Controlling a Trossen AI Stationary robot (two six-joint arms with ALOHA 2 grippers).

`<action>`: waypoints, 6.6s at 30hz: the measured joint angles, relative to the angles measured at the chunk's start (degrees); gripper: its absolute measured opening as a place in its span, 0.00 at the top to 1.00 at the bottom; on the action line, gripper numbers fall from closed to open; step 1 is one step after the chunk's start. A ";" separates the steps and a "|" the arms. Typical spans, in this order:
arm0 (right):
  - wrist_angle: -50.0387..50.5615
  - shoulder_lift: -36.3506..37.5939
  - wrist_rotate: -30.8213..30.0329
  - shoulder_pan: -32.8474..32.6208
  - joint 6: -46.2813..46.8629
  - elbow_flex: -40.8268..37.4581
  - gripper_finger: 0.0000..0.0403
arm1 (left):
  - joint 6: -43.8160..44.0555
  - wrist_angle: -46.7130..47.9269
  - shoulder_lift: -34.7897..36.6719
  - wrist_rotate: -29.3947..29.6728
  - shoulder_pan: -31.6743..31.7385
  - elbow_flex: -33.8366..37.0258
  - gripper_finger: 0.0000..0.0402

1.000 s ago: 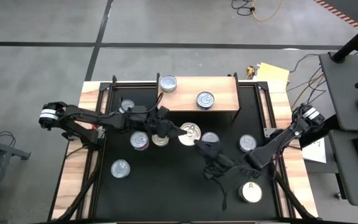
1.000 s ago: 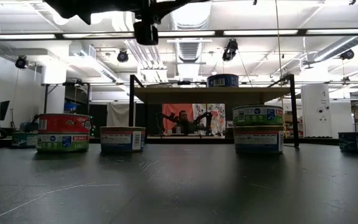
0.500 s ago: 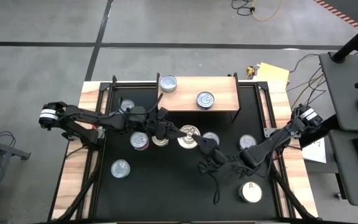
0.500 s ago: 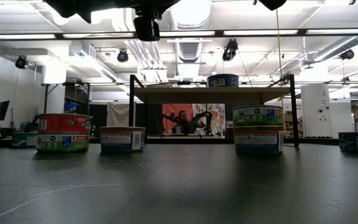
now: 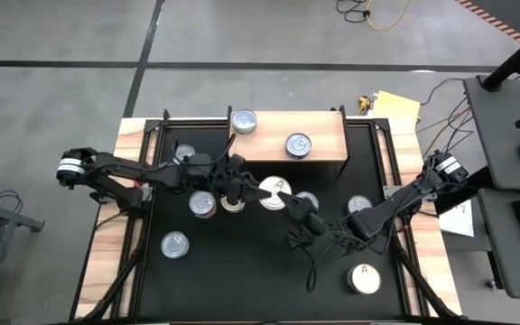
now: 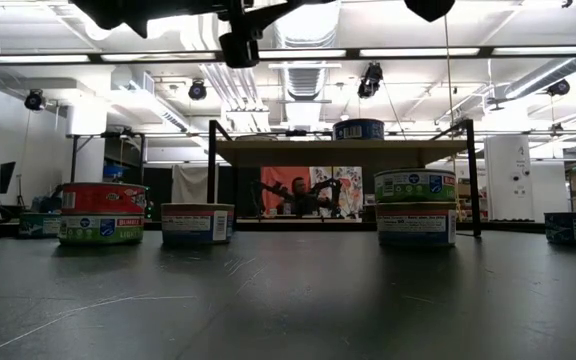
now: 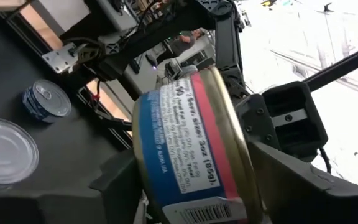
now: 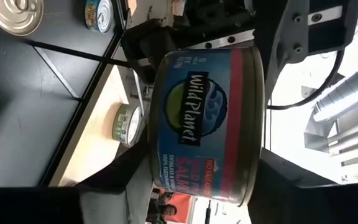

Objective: Stack canned seafood by type on shelf
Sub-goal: Put the blue pink tuna can on the shelf, then adjust the blue pink tuna can on the shelf

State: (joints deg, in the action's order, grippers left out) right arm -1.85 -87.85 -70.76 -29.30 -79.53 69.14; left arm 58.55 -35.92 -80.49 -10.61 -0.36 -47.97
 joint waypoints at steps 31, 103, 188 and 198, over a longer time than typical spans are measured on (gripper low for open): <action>17.14 22.26 12.37 16.12 36.66 -7.23 0.54 | -26.10 4.16 0.02 -6.95 -2.26 -0.08 0.24; 47.57 22.71 21.13 25.75 80.18 -17.07 0.48 | -48.20 19.82 12.35 17.57 -16.11 0.00 0.24; 53.25 19.18 53.88 51.47 105.43 -2.84 0.98 | -53.58 31.06 10.25 40.08 -13.75 0.00 0.24; 50.74 14.59 47.19 53.25 98.85 -2.72 0.98 | -53.58 31.08 10.25 40.08 -13.75 0.00 0.24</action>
State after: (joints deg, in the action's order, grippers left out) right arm 48.90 -73.26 -23.57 23.95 19.32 66.42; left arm 4.97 -4.85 -70.24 29.47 -14.11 -47.97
